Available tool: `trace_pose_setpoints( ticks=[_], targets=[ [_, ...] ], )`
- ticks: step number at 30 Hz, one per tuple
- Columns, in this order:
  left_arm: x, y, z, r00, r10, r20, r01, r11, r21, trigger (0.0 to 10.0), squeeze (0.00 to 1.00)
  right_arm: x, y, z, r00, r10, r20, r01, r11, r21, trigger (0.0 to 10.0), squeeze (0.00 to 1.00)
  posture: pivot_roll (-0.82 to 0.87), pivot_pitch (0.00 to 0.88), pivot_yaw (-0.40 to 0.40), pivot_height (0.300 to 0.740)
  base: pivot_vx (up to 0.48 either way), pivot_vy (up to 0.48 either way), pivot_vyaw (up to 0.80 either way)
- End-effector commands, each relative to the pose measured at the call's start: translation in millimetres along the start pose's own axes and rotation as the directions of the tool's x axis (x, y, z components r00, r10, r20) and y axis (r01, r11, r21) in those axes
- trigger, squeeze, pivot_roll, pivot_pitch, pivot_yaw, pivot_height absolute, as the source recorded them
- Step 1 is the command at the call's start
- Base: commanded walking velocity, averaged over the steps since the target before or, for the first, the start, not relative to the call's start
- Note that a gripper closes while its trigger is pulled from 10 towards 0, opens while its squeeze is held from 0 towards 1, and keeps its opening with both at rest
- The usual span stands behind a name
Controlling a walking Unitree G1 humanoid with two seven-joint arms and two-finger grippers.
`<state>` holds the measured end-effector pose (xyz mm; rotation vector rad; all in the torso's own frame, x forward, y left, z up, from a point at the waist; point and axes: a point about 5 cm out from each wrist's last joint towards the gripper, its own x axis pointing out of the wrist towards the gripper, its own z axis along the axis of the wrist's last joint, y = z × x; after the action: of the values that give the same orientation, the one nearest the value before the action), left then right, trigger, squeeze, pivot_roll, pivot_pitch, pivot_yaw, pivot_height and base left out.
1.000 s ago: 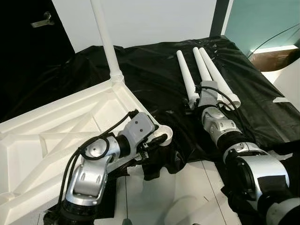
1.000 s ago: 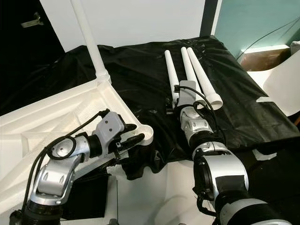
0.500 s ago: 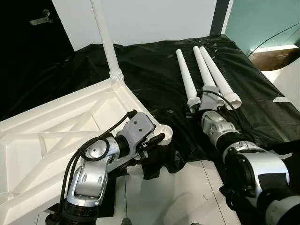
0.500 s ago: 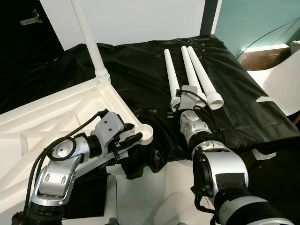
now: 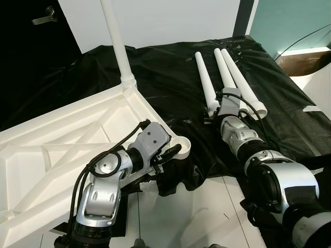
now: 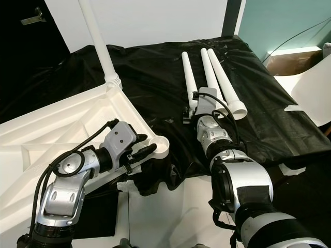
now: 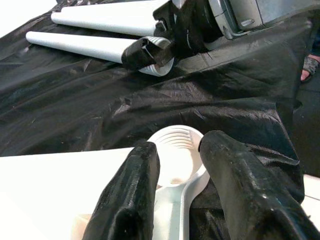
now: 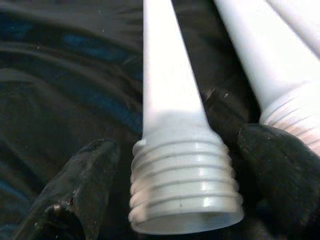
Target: Building children table
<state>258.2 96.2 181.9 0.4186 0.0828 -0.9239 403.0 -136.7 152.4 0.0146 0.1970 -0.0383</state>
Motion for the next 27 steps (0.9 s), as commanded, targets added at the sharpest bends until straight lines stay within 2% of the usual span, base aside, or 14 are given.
trace_pose_setpoints(
  ticks=[1, 7, 11, 19, 27],
  targets=[
    [-2.7, 16.2, -2.0, 0.96, 0.28, -0.011, -0.28, 0.96, 0.008, 10.0, 0.0, 0.7, 7.0, 14.4, 0.997, 0.007, 0.075, -0.003, 0.999, -0.052, 10.0, 0.0, 0.1, 0.049, 0.015, 0.74, 0.0, 0.0, 0.0],
    [-3.5, 15.4, -1.8, 0.959, 0.284, -0.009, -0.284, 0.959, 0.003, 10.0, 0.0, -0.7, 10.7, 18.5, 0.991, 0.017, 0.132, 0.0, 0.992, -0.128, 10.0, 0.0, 0.1, 0.054, 0.013, 0.74, 0.0, 0.0, 0.0],
    [-3.7, 15.0, -2.0, 0.958, 0.286, -0.009, -0.286, 0.958, 0.0, 10.0, 0.0, -1.3, 13.5, 18.9, 0.989, 0.042, 0.144, -0.023, 0.991, -0.13, 10.0, 0.0, 0.09, 0.055, 0.014, 0.74, 0.0, 0.0, 0.0],
    [-4.1, 12.3, -2.7, 0.96, 0.28, -0.013, -0.28, 0.96, -0.008, 10.0, 0.0, -2.2, 21.7, 17.8, 0.978, 0.145, 0.147, -0.14, 0.989, -0.047, 10.0, 0.0, 0.09, 0.056, 0.019, 0.74, 0.0, 0.0, 0.0],
    [-3.9, 9.9, -3.1, 0.961, 0.277, -0.016, -0.278, 0.961, -0.01, 10.0, 0.0, -3.2, 24.0, 5.8, 0.983, 0.155, 0.101, -0.156, 0.988, -0.003, 10.0, 0.0, 0.1, 0.059, 0.014, 0.74, 0.0, 0.0, 0.0]
  ],
)
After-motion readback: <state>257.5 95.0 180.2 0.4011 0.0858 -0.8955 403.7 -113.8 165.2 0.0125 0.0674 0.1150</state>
